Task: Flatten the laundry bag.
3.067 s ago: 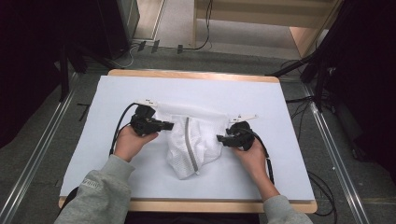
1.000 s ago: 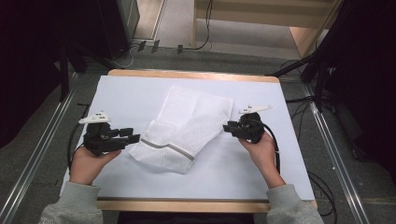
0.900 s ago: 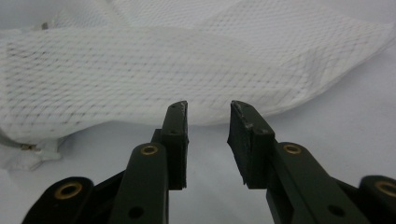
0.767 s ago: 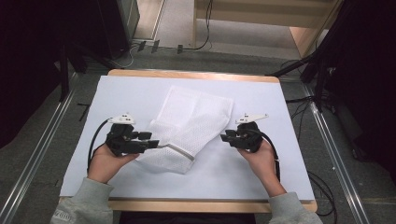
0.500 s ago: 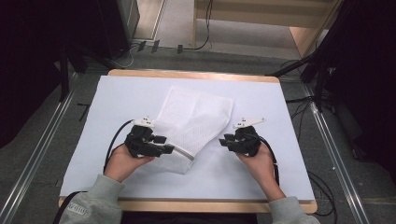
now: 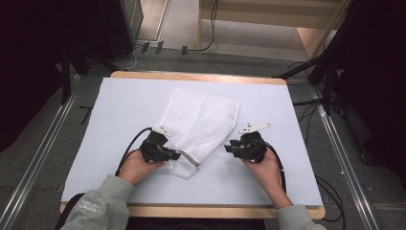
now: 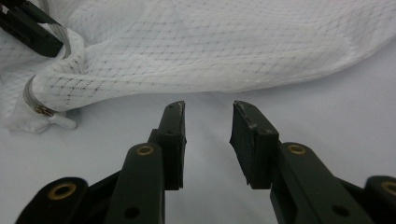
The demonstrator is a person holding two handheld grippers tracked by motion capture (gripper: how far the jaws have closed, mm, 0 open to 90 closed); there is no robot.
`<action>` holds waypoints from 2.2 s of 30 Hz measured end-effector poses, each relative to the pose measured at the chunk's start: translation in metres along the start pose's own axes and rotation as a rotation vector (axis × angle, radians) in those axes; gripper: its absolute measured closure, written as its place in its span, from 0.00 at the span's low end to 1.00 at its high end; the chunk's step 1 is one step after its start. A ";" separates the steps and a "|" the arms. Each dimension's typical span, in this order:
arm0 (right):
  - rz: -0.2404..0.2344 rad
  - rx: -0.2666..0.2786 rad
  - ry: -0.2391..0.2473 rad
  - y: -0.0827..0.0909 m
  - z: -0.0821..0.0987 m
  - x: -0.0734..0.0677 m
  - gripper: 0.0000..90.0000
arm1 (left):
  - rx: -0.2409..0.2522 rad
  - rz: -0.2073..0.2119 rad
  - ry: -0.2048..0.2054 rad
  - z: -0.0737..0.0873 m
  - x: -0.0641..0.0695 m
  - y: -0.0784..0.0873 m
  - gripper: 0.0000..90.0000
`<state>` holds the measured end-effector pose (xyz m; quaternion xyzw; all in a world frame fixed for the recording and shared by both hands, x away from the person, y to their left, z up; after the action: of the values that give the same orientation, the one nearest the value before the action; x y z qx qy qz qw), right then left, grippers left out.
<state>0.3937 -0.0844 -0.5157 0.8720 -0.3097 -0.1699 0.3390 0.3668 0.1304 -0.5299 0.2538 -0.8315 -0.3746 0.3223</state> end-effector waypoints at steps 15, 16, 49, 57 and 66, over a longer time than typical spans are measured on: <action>-0.039 0.033 0.027 -0.007 -0.014 -0.016 0.78 | 0.253 0.085 0.161 -0.019 -0.033 0.068 0.97; -0.049 0.038 0.036 -0.011 -0.017 -0.020 0.79 | 0.251 0.076 0.175 -0.018 -0.037 0.068 0.97; -0.274 0.046 0.158 -0.072 -0.060 -0.122 0.81 | 0.141 -0.018 0.298 -0.002 -0.095 0.039 0.93; -0.289 0.041 0.204 -0.085 -0.061 -0.139 0.78 | 0.137 -0.023 0.298 0.001 -0.093 0.040 0.92; -0.294 0.023 0.232 -0.090 -0.058 -0.144 1.00 | 0.128 -0.017 0.288 0.002 -0.089 0.039 0.92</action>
<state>0.3534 0.0908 -0.5247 0.9254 -0.1396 -0.1122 0.3340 0.4171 0.2133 -0.5309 0.3320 -0.7965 -0.2833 0.4184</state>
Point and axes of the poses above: each handheld gripper's, and its own axes: y roughly backward along the jaws, z roughly out of its underside, x roughly to its right, the point moved 10 cm from there along -y, roughly forward along the jaws, and after that the axes turned 6 degrees about y, right-handed, at the moved point
